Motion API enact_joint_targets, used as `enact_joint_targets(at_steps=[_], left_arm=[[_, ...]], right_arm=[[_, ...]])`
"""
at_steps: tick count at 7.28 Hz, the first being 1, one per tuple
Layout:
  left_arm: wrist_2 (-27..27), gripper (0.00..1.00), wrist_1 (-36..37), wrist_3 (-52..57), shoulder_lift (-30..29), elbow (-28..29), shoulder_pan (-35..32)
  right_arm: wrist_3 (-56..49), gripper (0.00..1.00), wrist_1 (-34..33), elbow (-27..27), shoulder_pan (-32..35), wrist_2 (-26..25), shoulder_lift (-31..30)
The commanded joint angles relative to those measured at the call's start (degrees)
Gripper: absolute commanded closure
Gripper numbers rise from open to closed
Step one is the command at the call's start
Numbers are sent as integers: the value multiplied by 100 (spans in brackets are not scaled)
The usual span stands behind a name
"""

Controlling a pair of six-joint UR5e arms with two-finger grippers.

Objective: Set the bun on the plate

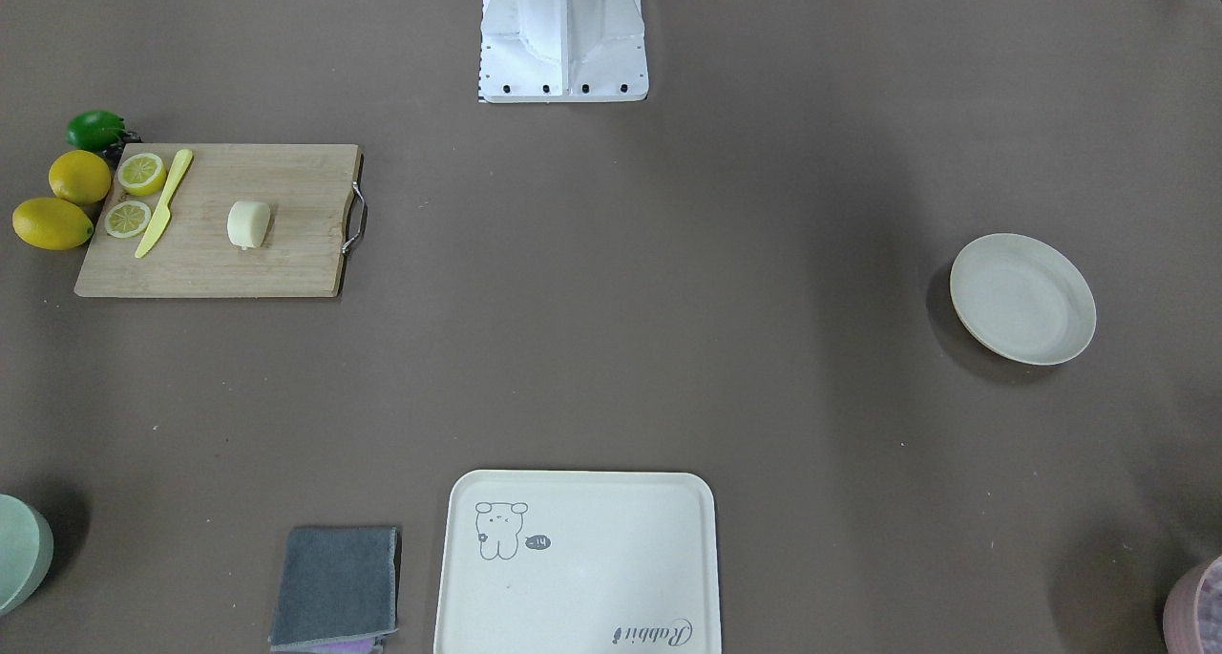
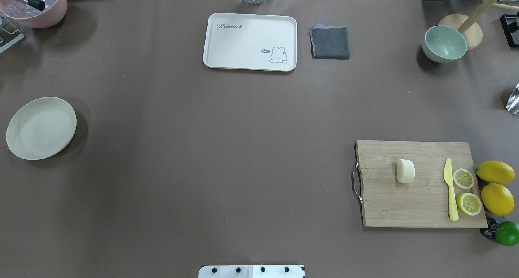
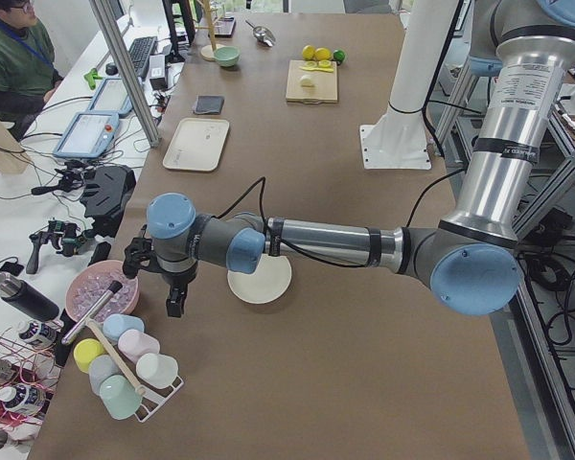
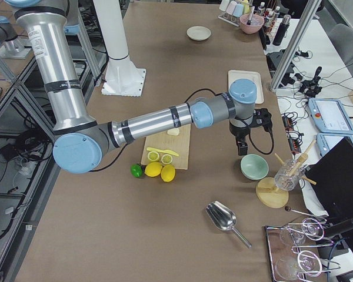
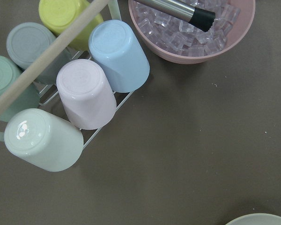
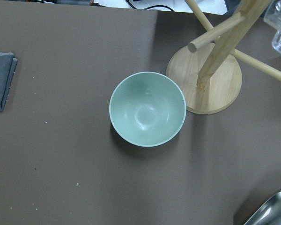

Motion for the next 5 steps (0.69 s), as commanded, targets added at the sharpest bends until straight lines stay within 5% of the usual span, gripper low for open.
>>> enact_joint_targets(at_steps=[1, 4, 5], left_arm=[[2, 2, 22, -10, 141, -300, 2], [-6, 2, -30, -10, 221, -364, 28], [-15, 10, -65, -10, 221, -372, 46]], right_arm=[[20, 0, -9, 35, -9, 9, 2], [2, 0, 0, 149, -18, 0, 37], [20, 0, 0, 350, -35, -9, 46]])
